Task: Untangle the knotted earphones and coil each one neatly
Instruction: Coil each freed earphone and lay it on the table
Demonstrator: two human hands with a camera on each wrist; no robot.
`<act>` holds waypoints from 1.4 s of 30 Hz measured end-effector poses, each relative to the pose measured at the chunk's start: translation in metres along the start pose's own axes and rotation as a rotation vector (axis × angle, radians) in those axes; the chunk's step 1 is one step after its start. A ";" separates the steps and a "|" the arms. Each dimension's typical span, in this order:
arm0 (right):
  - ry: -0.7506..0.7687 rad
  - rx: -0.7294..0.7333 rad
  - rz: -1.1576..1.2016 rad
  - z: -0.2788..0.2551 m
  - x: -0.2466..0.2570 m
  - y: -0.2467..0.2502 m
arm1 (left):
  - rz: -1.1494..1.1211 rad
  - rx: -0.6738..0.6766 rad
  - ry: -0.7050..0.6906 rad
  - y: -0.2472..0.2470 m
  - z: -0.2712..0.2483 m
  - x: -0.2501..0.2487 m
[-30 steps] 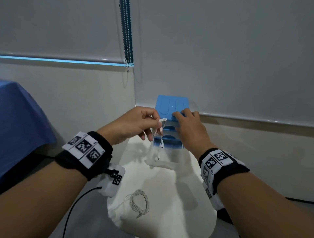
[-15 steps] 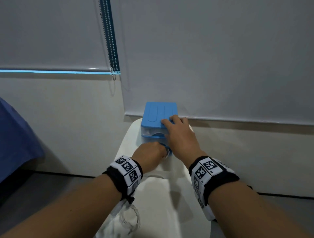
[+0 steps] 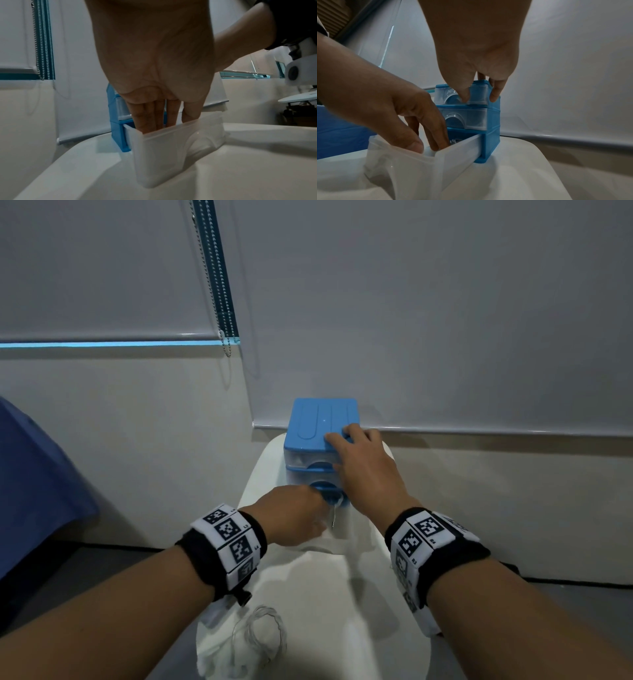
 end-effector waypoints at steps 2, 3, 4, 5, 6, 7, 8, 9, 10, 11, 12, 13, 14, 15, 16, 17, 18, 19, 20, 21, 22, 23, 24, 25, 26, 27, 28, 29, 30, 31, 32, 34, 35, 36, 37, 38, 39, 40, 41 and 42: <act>-0.003 -0.002 -0.002 0.001 0.000 0.000 | -0.015 0.000 -0.021 0.000 0.003 -0.008; -0.005 -0.002 -0.002 0.001 0.000 0.000 | -0.036 -0.005 -0.029 -0.001 0.004 -0.009; -0.006 -0.002 -0.002 0.001 0.000 0.000 | -0.059 -0.010 -0.027 -0.002 0.003 -0.008; -0.007 -0.003 -0.004 0.001 0.000 0.000 | -0.079 -0.019 -0.024 -0.004 0.001 -0.006; -0.006 -0.004 -0.007 0.001 0.000 -0.001 | -0.091 -0.024 -0.016 -0.004 -0.001 -0.003; -0.004 -0.005 -0.011 0.002 -0.001 -0.001 | -0.098 -0.025 -0.016 -0.004 -0.004 -0.002; 0.000 -0.009 -0.013 0.002 -0.001 -0.001 | -0.104 -0.016 -0.015 -0.005 -0.007 -0.001; 0.001 -0.012 -0.014 0.002 -0.001 -0.001 | -0.118 -0.003 -0.020 -0.006 -0.011 -0.003; 0.000 -0.015 -0.015 0.002 -0.001 -0.001 | -0.132 0.013 -0.031 -0.007 -0.015 -0.005; 0.001 -0.015 -0.017 0.001 -0.001 -0.001 | -0.149 0.028 -0.049 -0.008 -0.019 -0.007; 0.003 -0.014 -0.018 0.001 0.000 -0.002 | -0.160 0.042 -0.069 -0.011 -0.022 -0.009; 0.004 -0.012 -0.018 0.001 0.000 -0.001 | -0.165 0.051 -0.091 -0.013 -0.024 -0.011; 0.002 -0.009 -0.018 0.001 0.000 -0.001 | -0.166 0.055 -0.109 -0.015 -0.026 -0.013; 0.000 -0.003 -0.020 0.002 0.000 -0.001 | -0.166 0.049 -0.127 -0.016 -0.027 -0.014; 0.001 0.006 -0.023 0.001 0.001 -0.001 | -0.170 0.042 -0.134 -0.017 -0.028 -0.015; 0.004 0.012 -0.025 0.001 0.002 0.000 | -0.177 0.030 -0.138 -0.017 -0.029 -0.015; 0.005 0.019 -0.027 0.001 0.003 0.001 | -0.181 0.017 -0.141 -0.014 -0.030 -0.015; 0.007 0.030 -0.026 0.002 0.004 0.002 | -0.187 0.000 -0.145 -0.010 -0.032 -0.016; 0.005 0.043 -0.021 0.002 0.004 0.004 | -0.194 -0.022 -0.149 -0.004 -0.033 -0.015; 0.001 0.063 -0.015 0.002 0.004 0.005 | -0.200 -0.052 -0.153 0.003 -0.035 -0.015; -0.003 0.085 -0.008 0.001 0.004 0.007 | -0.209 -0.085 -0.140 0.009 -0.040 -0.012; -0.005 0.103 0.000 -0.002 0.005 0.009 | -0.225 -0.126 -0.115 0.015 -0.045 -0.006; 0.001 0.098 0.003 -0.007 0.008 0.012 | -0.242 -0.182 -0.074 0.021 -0.051 0.002; 0.017 0.060 0.002 -0.014 0.013 0.018 | -0.258 -0.253 -0.029 0.025 -0.056 0.012; 0.038 0.007 0.007 -0.024 0.020 0.024 | -0.285 -0.322 0.031 0.025 -0.064 0.024; 0.072 -0.035 0.027 -0.036 0.030 0.029 | -0.331 -0.377 0.098 0.023 -0.070 0.036; 0.110 -0.028 0.071 -0.048 0.041 0.029 | -0.389 -0.403 0.165 0.017 -0.076 0.047; 0.148 0.029 0.136 -0.060 0.053 0.025 | -0.457 -0.397 0.213 0.007 -0.079 0.054; 0.177 0.128 0.189 -0.071 0.063 0.016 | -0.534 -0.365 0.243 -0.004 -0.080 0.057; 0.204 0.249 0.198 -0.083 0.072 0.004 | -0.616 -0.329 0.238 -0.014 -0.080 0.055; 0.239 0.375 0.162 -0.094 0.080 -0.010 | -0.681 -0.291 0.228 -0.022 -0.078 0.052; 0.299 0.620 0.059 -0.116 0.090 -0.039 | -0.757 -0.227 0.200 -0.034 -0.073 0.045; 0.306 0.712 0.027 -0.125 0.092 -0.051 | -0.769 -0.199 0.197 -0.039 -0.071 0.044; 0.291 0.775 0.003 -0.133 0.092 -0.060 | -0.772 -0.167 0.205 -0.044 -0.070 0.044; 0.270 0.805 -0.013 -0.138 0.091 -0.067 | -0.774 -0.151 0.215 -0.048 -0.070 0.045; 0.254 0.813 -0.025 -0.141 0.090 -0.074 | -0.782 -0.142 0.228 -0.051 -0.070 0.048; 0.250 0.809 -0.028 -0.143 0.091 -0.078 | -0.795 -0.145 0.234 -0.053 -0.070 0.050; 0.248 0.802 -0.025 -0.146 0.092 -0.081 | -0.807 -0.141 0.238 -0.053 -0.071 0.051; 0.252 0.796 -0.017 -0.147 0.094 -0.084 | -0.817 -0.136 0.237 -0.054 -0.071 0.053; 0.254 0.793 -0.017 -0.148 0.096 -0.085 | -0.822 -0.126 0.236 -0.056 -0.070 0.053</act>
Point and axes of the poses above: each hand's wrist, its own z-axis towards the middle knuckle, its own y-axis out of the back of the hand, x = y × z, the point moved 9 cm from there along z, towards the middle knuckle, and after that the axes turned 11 degrees about -y, right-handed, at the moved point
